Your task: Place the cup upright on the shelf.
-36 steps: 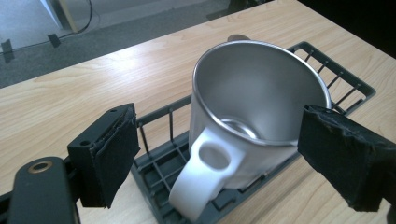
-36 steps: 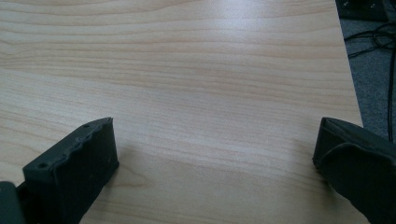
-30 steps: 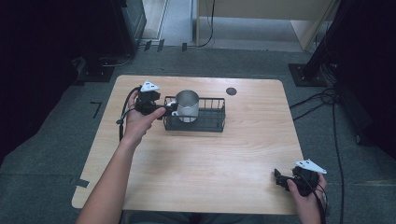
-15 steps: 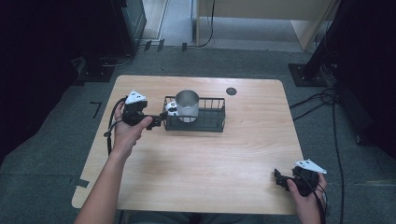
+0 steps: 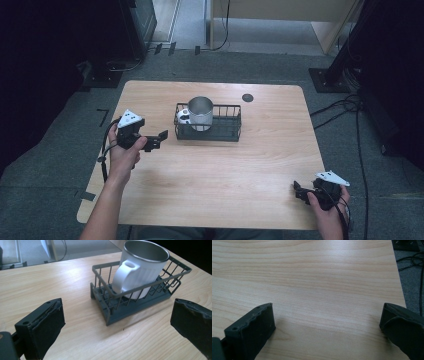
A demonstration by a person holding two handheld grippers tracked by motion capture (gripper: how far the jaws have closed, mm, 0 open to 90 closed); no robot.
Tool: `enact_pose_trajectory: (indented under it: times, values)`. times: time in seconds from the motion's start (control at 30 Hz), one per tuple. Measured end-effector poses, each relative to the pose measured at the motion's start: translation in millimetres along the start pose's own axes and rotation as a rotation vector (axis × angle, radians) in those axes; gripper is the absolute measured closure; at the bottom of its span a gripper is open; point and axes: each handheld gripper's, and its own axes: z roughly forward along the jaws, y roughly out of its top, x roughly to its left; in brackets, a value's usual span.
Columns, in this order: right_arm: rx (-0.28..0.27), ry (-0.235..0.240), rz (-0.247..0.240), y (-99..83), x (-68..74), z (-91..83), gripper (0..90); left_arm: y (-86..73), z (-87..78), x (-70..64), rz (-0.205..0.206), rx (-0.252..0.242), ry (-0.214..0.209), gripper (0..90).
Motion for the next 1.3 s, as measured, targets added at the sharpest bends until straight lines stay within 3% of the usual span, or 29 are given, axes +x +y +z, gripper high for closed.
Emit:
enact_pose_trajectory:
  times: [0.43,0.77,0.93,1.3]
  values:
    - [0.0,0.0,0.001,0.0,0.0,0.0,0.0,-41.4,-28.5,9.7,-0.035,-0.012,0.054,0.0]
    - [0.001,0.0,0.0,0.0,0.0,0.0,0.0,-79.7,-44.5,22.5,-0.061,0.018,0.122,0.0]
    - [0.0,0.0,-0.002,0.0,-0.1,0.0,0.0,-100.9,-49.2,29.3,-0.095,0.029,0.145,0.0]
    - [0.0,0.0,-0.001,-0.1,-0.1,0.0,0.0,-145.0,-50.4,35.7,-0.097,0.122,0.233,0.0]
